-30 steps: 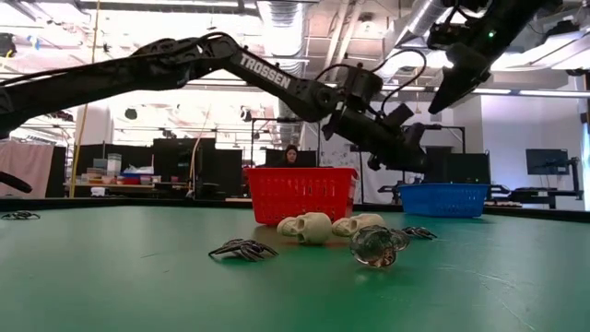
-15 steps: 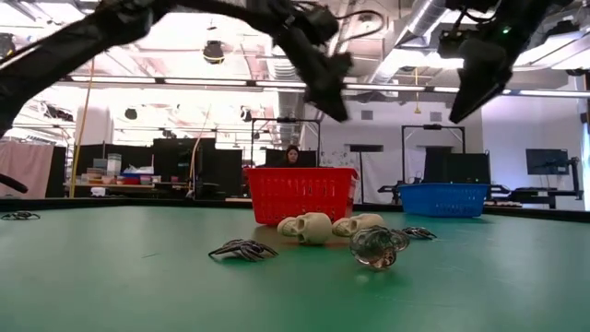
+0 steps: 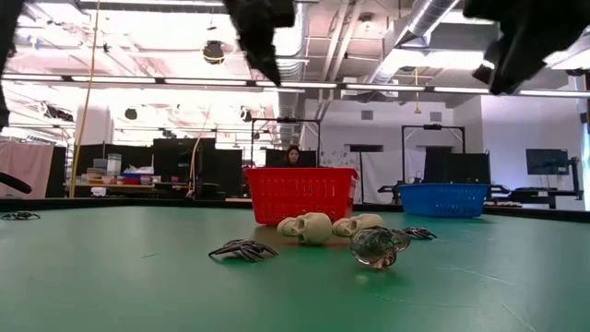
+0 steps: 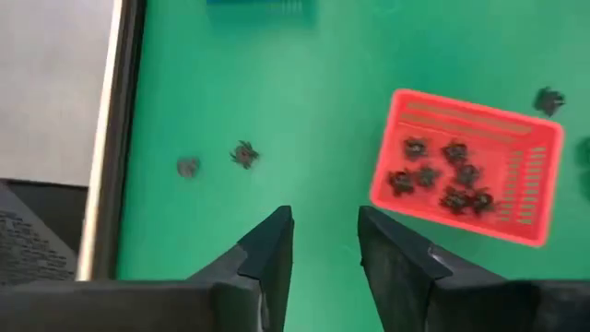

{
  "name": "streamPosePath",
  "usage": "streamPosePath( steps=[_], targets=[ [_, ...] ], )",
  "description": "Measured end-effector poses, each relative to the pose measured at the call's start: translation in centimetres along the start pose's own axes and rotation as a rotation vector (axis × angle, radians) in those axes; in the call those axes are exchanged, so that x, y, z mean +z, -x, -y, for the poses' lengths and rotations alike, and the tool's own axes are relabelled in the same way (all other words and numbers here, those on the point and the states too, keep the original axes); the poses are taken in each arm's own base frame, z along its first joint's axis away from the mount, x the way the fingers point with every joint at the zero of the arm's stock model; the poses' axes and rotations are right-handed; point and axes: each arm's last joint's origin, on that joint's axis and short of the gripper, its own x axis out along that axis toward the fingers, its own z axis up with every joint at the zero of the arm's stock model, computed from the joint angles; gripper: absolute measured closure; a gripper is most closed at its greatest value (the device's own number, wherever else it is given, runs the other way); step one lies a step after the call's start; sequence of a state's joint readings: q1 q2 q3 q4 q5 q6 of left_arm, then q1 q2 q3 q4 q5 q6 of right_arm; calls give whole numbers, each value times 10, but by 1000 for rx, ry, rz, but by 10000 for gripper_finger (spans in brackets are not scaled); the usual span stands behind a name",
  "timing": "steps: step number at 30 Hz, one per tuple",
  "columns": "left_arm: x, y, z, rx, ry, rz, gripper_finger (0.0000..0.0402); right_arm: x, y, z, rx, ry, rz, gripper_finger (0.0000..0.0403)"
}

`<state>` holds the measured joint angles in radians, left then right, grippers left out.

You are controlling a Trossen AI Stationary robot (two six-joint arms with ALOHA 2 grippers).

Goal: Sort Halloween decoration
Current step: Put the white skull toy into the yellow bin

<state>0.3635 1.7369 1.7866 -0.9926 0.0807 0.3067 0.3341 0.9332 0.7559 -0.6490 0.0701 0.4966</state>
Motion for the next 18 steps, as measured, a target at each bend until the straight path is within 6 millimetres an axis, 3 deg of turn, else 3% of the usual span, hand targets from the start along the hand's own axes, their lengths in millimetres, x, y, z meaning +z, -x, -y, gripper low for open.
streamPosePath(
  steps=[4, 9, 13, 18],
  targets=[
    [-51, 12, 26, 51, 77, 134, 297, 6, -16, -21, 78, 196, 59, 267],
    [-105, 17, 69, 118, 118, 433, 298, 15, -50, -43, 129, 456, 146, 267],
    [-139, 13, 99, 107, 124, 616, 299, 22, -79, -52, 164, 457, 206, 267],
    [-168, -1, 121, 76, 135, 778, 299, 19, -120, -57, 182, 405, 196, 264]
  ],
)
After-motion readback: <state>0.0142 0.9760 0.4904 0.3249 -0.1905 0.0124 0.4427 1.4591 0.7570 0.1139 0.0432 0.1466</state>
